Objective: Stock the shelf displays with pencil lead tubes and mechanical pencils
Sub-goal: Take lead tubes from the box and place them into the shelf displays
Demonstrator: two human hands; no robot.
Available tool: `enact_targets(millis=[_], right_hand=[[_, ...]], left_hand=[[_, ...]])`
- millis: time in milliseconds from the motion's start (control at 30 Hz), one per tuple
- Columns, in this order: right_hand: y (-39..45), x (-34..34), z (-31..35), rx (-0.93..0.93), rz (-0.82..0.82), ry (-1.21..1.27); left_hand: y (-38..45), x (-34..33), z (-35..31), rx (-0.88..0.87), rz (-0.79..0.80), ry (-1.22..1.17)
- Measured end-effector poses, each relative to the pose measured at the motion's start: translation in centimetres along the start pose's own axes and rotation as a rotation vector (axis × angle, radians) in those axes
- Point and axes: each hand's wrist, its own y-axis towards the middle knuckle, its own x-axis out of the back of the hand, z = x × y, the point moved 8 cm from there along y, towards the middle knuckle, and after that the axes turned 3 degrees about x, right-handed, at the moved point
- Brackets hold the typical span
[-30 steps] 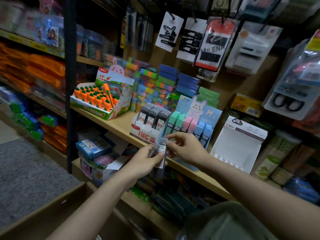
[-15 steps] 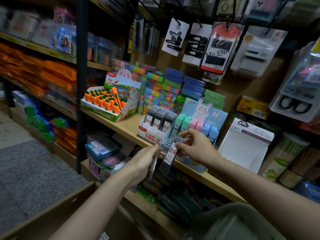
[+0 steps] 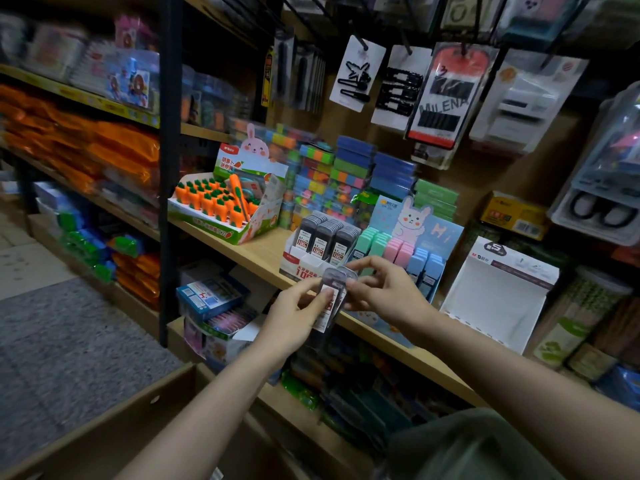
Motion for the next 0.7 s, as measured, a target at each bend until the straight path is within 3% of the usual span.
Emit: enact_targets(millis=[233,433,567,633,700], right_hand=[[0.5,-0.2,0.0,0.03,-0.046,-0.123],[2.0,0.7,0.2,-0.017,-0.055,-0.043],[3.4,0.8,1.3,-0.029,0.019,-0.213],[4.5,1.2,2.4,0.02,0.013,-0.301],[5.9,2.3,4.3,0.105,-0.05,-0.442]], left_hand=[[0.1,0.3,-0.8,-0.098,-0.034,0.099],[0.6,0.2,0.3,-0.051,0.035,-0.021],[1.4,1.1,0.6,-0.039,0.023,-0.102],[2.0,1.5,0.0,-0.069,-0.02,-0.019],[2.8,2.5,-0.6,-0.089,-0.165,0.234]])
